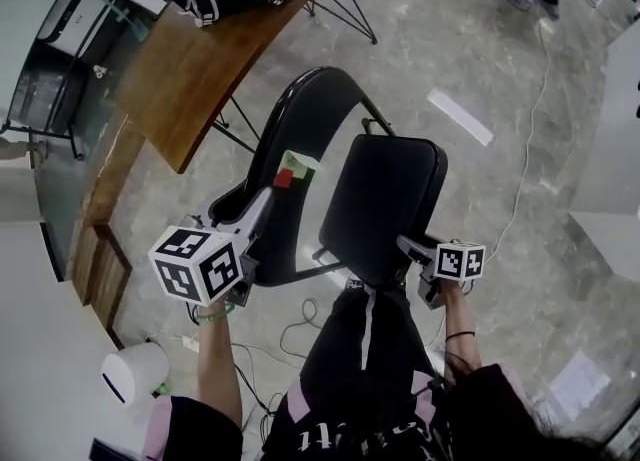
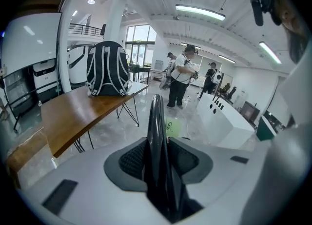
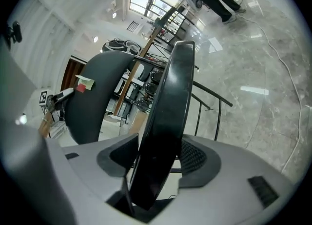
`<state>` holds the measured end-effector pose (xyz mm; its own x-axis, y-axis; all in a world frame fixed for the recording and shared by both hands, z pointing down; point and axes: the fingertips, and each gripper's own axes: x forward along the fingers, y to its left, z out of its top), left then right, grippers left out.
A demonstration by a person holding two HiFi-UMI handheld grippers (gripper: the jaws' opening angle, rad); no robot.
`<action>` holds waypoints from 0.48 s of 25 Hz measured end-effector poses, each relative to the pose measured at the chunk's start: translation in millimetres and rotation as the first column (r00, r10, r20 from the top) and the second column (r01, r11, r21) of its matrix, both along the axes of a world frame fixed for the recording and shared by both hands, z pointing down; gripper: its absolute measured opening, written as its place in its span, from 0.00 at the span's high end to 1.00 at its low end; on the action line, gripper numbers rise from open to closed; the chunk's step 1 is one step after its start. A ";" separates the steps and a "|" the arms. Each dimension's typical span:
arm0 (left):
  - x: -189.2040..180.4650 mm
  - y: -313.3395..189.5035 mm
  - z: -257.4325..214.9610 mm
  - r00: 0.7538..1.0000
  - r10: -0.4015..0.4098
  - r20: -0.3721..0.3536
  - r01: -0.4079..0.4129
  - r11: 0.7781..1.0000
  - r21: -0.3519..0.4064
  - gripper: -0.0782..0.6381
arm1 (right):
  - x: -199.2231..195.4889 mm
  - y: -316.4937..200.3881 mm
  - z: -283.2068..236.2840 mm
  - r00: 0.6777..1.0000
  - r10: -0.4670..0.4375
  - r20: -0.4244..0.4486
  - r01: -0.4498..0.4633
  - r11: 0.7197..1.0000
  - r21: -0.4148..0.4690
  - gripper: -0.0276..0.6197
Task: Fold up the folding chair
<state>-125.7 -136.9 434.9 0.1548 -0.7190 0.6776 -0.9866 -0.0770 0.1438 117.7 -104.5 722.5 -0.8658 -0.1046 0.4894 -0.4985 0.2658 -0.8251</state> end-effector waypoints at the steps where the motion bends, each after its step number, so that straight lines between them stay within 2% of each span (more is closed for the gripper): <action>1: 3.4 2.3 -4.0 1.000 0.003 -0.008 -0.003 1.000 -0.001 0.70 | -6.8 2.9 -7.8 1.000 -0.009 0.003 0.009 1.000 -0.003 0.56; 4: 20.2 8.3 -16.0 1.000 0.020 -0.017 -0.020 1.000 0.003 0.70 | -23.3 8.4 -29.1 1.000 -0.022 0.020 0.023 1.000 -0.019 0.56; 7: 38.3 8.9 -28.6 0.999 0.042 -0.006 -0.042 0.998 0.037 0.71 | -44.6 5.4 -46.8 0.997 -0.081 0.015 0.081 0.997 0.010 0.56; 9: 52.2 9.3 -35.0 0.998 0.062 -0.024 -0.060 0.996 0.065 0.71 | -56.3 6.5 -56.1 0.992 -0.127 -0.004 0.128 0.991 0.028 0.56; 12: 72.2 13.3 -40.4 0.995 0.079 -0.064 -0.074 0.994 0.075 0.71 | -67.9 8.9 -66.3 0.990 -0.141 -0.019 0.142 0.990 0.026 0.56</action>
<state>-53.5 -123.6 394.5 0.2543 -0.7501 0.6105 -0.9659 -0.1647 0.1999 49.8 -95.6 656.2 -0.8643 0.0049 0.5030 -0.4683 0.3569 -0.8083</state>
